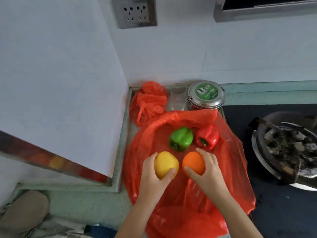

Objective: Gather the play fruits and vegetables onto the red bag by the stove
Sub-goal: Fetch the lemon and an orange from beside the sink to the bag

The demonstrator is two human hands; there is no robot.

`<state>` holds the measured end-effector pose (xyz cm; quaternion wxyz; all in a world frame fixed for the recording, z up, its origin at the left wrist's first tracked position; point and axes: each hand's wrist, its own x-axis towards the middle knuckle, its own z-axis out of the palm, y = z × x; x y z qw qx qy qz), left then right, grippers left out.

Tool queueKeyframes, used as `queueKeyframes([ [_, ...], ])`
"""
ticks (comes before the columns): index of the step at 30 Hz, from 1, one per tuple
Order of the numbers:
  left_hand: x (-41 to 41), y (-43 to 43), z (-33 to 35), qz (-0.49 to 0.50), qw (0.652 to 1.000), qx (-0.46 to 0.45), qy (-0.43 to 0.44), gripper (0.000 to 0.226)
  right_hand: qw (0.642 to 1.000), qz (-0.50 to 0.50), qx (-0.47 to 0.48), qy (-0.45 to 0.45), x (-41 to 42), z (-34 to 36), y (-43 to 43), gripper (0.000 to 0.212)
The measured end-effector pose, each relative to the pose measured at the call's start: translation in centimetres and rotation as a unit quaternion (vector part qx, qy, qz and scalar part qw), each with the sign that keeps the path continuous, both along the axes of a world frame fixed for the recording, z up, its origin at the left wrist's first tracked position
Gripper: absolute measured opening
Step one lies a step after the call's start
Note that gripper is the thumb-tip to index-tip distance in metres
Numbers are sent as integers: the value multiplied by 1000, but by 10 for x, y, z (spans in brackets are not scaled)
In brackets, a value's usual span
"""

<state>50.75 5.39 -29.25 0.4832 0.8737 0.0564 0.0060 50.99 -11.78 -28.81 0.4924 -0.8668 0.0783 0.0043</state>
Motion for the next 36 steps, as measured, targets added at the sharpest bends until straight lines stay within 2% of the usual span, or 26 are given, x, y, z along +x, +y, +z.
queueKeyframes([
  [9,30,-8,-18,-34,999,-6,4,78,998,-36,29,39,17,-12,-9,66],
  [19,41,-8,-22,-60,998,-8,-16,78,999,-24,29,39,21,-15,-8,71],
  [28,38,-5,-17,-70,997,9,-42,81,1000,-25,-2,1,12,-10,-11,72],
  [36,24,2,-7,-65,994,52,-75,78,996,-29,-66,-50,-10,7,-15,66],
])
